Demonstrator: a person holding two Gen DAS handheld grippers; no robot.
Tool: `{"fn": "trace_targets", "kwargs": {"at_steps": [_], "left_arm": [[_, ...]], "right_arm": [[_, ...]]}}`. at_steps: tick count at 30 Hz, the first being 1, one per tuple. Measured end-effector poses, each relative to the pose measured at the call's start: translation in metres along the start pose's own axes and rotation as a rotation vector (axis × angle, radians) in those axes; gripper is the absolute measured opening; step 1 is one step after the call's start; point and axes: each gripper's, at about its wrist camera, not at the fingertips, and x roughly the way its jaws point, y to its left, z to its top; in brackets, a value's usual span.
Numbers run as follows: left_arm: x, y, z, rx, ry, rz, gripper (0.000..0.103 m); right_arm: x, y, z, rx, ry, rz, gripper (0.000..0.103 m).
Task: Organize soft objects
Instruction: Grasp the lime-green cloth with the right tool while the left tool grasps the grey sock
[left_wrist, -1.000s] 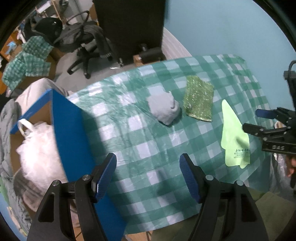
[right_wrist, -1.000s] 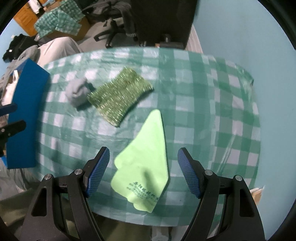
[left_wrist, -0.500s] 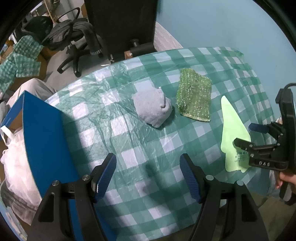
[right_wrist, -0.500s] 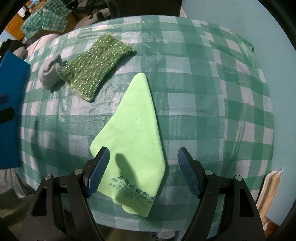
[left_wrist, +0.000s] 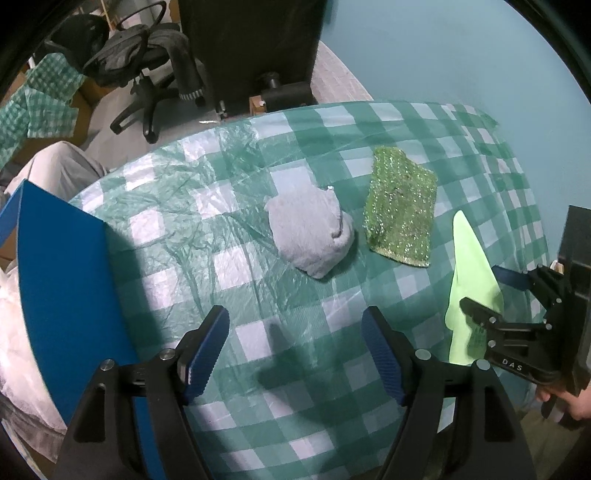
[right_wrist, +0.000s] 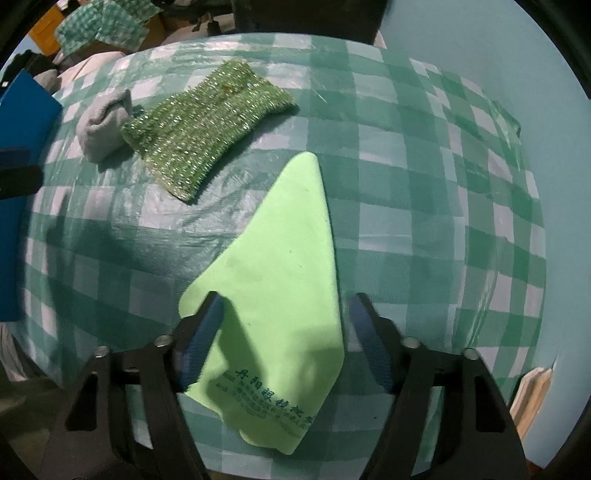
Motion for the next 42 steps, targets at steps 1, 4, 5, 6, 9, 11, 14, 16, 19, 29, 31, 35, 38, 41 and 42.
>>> {"fn": "trace_targets", "kwargs": {"at_steps": [1,4,5,6,9,11,14,16,19,29,31,35,38,41,42], "left_arm": [[0.001,0.0,0.001,0.002,0.002,0.0,0.076],[0.007,-0.003,0.008,0.012,0.011,0.003,0.076],[0.008,-0.004,0.01,0.015,0.013,0.002,0.076],[0.01,-0.005,0.012,0.018,0.015,0.002,0.076],[0.014,-0.006,0.018,0.026,0.02,0.009,0.076],[0.015,-0.007,0.022,0.026,0.019,0.007,0.076],[0.017,-0.009,0.027,0.024,0.01,0.009,0.081],[0.019,-0.011,0.03,0.027,0.009,0.01,0.081],[0.024,-0.014,0.035,0.039,0.017,0.015,0.081],[0.037,-0.018,0.053,0.055,0.035,0.004,0.078],[0.041,-0.015,0.054,0.047,0.056,-0.011,0.073],[0.044,-0.016,0.053,0.069,0.052,0.008,0.054],[0.043,-0.017,0.051,0.093,0.038,-0.004,0.037],[0.04,-0.017,0.048,0.104,0.027,0.002,0.026],[0.038,-0.016,0.046,0.101,0.018,0.004,0.025]], "right_arm": [[-0.001,0.0,0.001,-0.006,-0.004,0.001,0.049],[-0.005,0.003,0.008,-0.017,-0.001,0.011,0.019],[-0.006,0.003,0.011,-0.019,0.0,0.017,0.013],[-0.006,0.001,0.014,-0.018,0.006,0.027,0.01],[-0.005,-0.005,0.021,-0.009,0.011,0.055,0.007],[-0.006,-0.009,0.025,-0.004,0.008,0.07,0.007],[-0.008,-0.015,0.03,0.004,-0.005,0.091,0.006],[-0.012,-0.023,0.038,0.015,-0.02,0.102,0.006],[-0.016,-0.034,0.049,0.037,-0.036,0.119,0.005],[-0.035,-0.051,0.057,0.071,-0.102,0.163,0.006],[-0.037,-0.051,0.055,0.067,-0.111,0.164,0.006],[-0.039,-0.039,0.062,0.05,-0.127,0.158,0.006],[-0.043,-0.039,0.061,0.046,-0.131,0.154,0.006],[-0.042,-0.04,0.061,0.056,-0.128,0.152,0.006],[-0.044,-0.044,0.06,0.062,-0.124,0.153,0.006]]}}
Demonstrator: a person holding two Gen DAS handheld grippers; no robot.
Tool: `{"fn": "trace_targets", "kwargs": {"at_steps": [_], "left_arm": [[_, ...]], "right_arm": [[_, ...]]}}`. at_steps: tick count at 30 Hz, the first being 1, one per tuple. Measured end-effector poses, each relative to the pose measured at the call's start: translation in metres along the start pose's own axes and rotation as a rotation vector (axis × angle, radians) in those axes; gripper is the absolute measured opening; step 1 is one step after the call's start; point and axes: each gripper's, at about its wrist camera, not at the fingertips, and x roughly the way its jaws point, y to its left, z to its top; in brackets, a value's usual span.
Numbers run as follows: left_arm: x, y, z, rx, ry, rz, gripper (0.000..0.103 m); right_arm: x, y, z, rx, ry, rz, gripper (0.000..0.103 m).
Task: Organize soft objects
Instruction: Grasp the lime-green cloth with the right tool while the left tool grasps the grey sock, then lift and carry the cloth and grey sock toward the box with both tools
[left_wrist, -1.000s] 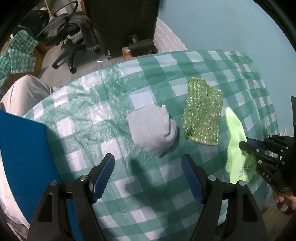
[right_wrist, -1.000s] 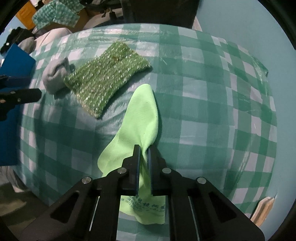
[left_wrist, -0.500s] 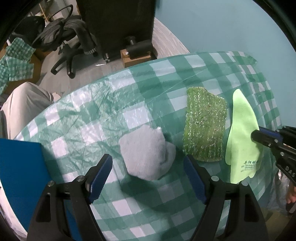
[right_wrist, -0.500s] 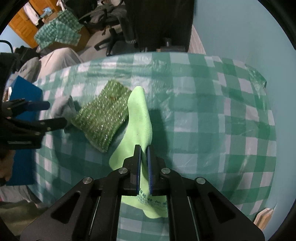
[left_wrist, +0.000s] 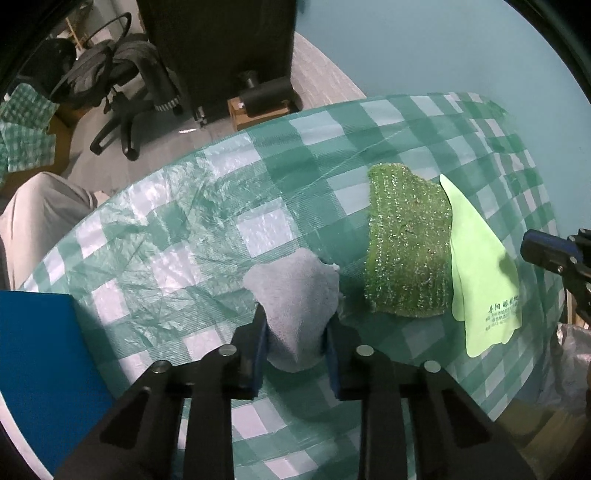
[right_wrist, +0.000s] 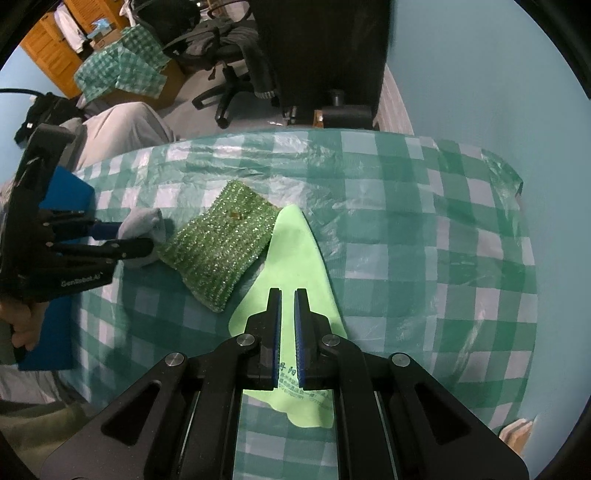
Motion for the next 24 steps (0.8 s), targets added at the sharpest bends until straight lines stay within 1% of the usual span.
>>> {"fn": "trace_targets", "kwargs": {"at_steps": [1,2,3,4,6,9,12,16,20,24], "left_arm": [[-0.002,0.001,-0.002,-0.004,-0.003,0.003,0.025],[-0.005,0.002,-0.004,-0.011,-0.005,0.005,0.024],[-0.007,0.003,-0.006,-0.021,-0.009,0.004,0.024],[-0.009,0.005,-0.008,-0.031,-0.011,0.002,0.024],[-0.013,0.007,-0.013,-0.048,-0.015,0.001,0.024],[-0.019,0.011,-0.02,-0.067,-0.024,0.0,0.024],[-0.023,0.013,-0.028,-0.085,-0.029,0.002,0.024],[-0.024,0.017,-0.036,-0.104,-0.029,0.003,0.024],[-0.027,0.018,-0.045,-0.122,-0.031,0.004,0.024],[-0.029,0.018,-0.051,-0.13,-0.034,0.002,0.024]], "right_arm": [[0.001,-0.002,0.0,0.012,0.004,-0.005,0.006],[0.003,-0.005,0.0,0.023,0.015,-0.005,0.014],[0.007,-0.008,0.0,0.043,0.04,0.002,0.043],[0.013,-0.013,0.0,0.068,0.07,0.014,0.068],[0.016,-0.017,-0.002,0.071,0.074,0.007,0.068],[0.022,-0.019,-0.004,0.034,0.084,-0.028,0.068],[0.029,-0.019,-0.005,0.02,0.099,-0.018,0.068],[0.04,-0.016,-0.008,-0.013,0.125,-0.034,0.068],[0.049,-0.007,-0.015,-0.053,0.151,-0.028,0.068],[0.052,0.01,-0.022,-0.144,0.154,-0.064,0.068]]}}
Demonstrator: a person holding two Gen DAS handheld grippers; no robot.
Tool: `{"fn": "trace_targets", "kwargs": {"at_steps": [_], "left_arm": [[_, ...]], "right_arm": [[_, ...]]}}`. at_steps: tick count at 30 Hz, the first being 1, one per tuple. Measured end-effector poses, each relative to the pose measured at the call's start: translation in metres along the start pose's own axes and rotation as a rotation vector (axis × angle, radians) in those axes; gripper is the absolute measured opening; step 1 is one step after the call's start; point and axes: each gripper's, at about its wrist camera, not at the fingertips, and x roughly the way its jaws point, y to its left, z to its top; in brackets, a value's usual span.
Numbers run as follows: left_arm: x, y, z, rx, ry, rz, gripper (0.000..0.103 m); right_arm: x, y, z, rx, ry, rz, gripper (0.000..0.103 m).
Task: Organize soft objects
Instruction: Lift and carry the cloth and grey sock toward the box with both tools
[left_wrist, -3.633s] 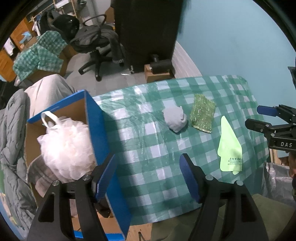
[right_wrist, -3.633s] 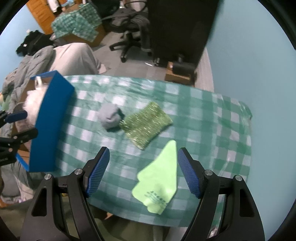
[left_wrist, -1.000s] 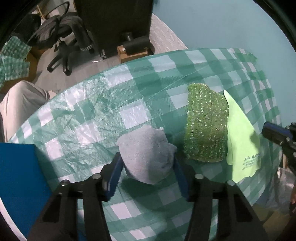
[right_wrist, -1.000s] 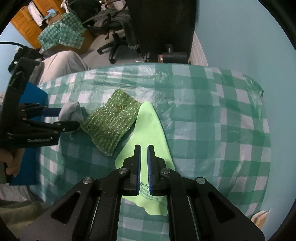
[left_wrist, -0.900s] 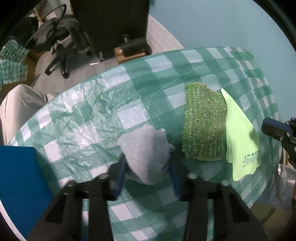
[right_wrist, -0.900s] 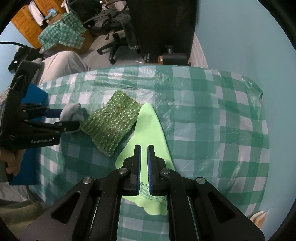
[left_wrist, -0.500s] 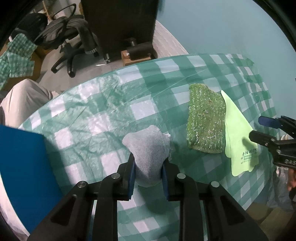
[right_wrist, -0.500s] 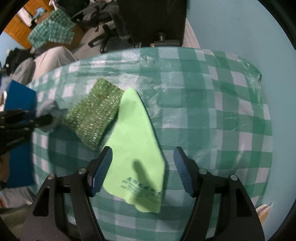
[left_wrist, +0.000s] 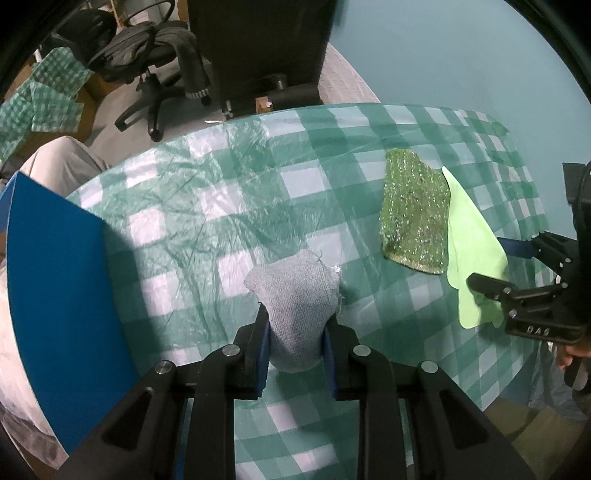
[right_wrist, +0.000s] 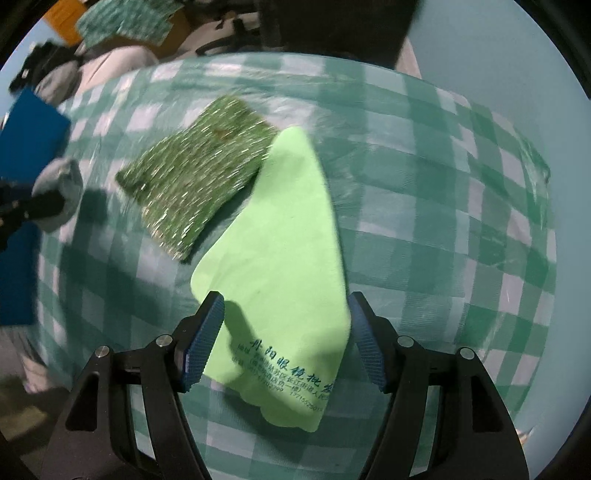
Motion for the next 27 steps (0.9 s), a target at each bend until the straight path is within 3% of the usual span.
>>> {"fn": "trace_targets", "kwargs": {"at_steps": [6,8,10,13,27], "left_arm": [[-0.002,0.001,-0.007,-0.009,0.0,0.002,0.024],[-0.004,0.001,-0.01,-0.017,-0.001,-0.001,0.024],[-0.006,0.002,-0.012,-0.022,-0.003,-0.001,0.024],[-0.009,0.003,-0.017,-0.03,-0.011,-0.006,0.024],[-0.042,0.005,-0.034,-0.048,-0.066,-0.016,0.024]], "right_arm": [[0.003,0.024,-0.005,-0.084,0.002,-0.049,0.062],[0.002,0.026,-0.006,-0.087,-0.003,-0.049,0.048],[0.0,0.029,-0.006,-0.089,-0.01,-0.04,0.013],[-0.001,0.033,-0.005,-0.077,-0.008,-0.017,0.008],[-0.046,0.032,-0.001,-0.058,-0.101,0.06,0.008]]}}
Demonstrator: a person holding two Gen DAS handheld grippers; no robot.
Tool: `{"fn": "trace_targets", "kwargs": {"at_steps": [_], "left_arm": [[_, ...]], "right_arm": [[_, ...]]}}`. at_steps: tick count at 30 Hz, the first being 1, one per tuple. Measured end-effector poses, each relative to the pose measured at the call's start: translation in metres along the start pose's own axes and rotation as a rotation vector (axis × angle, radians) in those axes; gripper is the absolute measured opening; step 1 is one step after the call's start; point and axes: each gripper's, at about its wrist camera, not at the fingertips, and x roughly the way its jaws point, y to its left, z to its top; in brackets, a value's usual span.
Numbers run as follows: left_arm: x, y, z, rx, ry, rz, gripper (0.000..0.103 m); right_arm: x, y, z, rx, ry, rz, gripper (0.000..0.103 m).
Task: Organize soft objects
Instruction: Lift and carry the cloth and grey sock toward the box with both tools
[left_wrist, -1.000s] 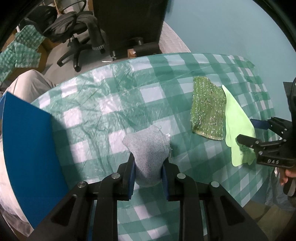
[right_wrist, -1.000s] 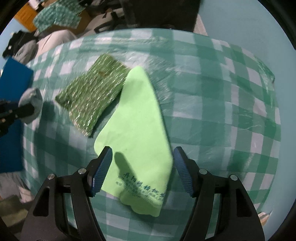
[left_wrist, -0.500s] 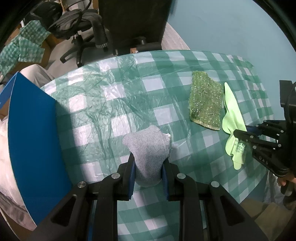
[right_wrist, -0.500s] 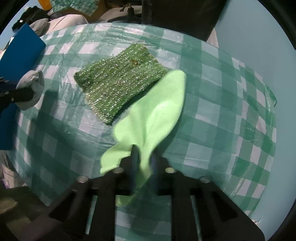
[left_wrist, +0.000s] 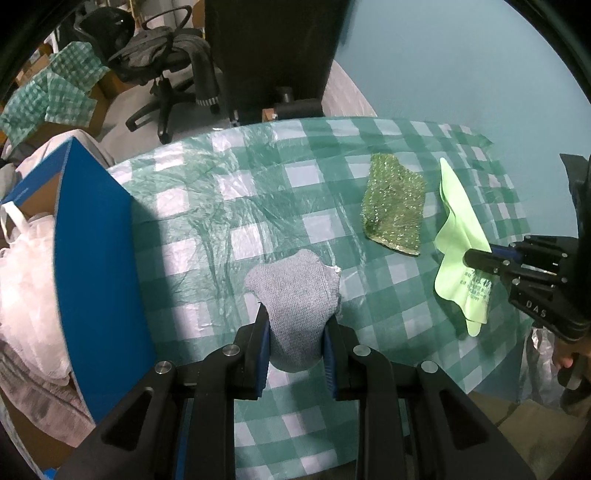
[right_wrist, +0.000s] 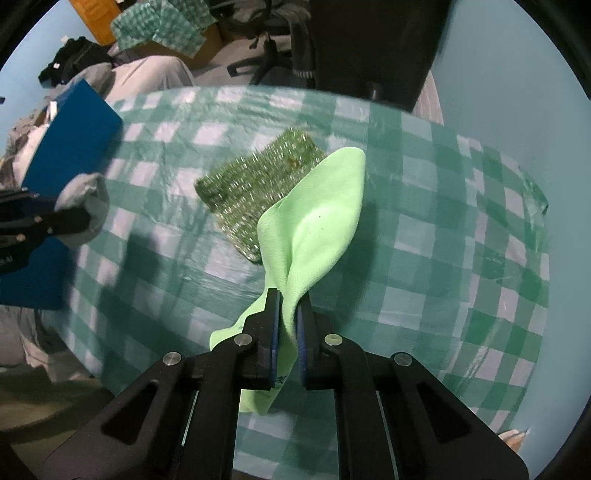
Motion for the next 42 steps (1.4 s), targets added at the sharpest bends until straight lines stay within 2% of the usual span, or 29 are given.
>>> {"fn": "trace_targets", "kwargs": {"at_steps": [18,30,42], "left_arm": [[-0.053,0.006,-0.008,-0.004,-0.084,0.007,0.024],[-0.092,0.028,-0.015,-0.095,-0.135,0.026,0.024],[-0.131,0.055,-0.027,-0.161,-0.196,0.061,0.024]], "right_arm": [[-0.051,0.03,0.02,-0.036,-0.088,0.033,0.008],[-0.084,0.062,0.042,-0.091,-0.138,0.06,0.008],[-0.104,0.103,0.063,-0.176,-0.176,0.131,0.008]]}}
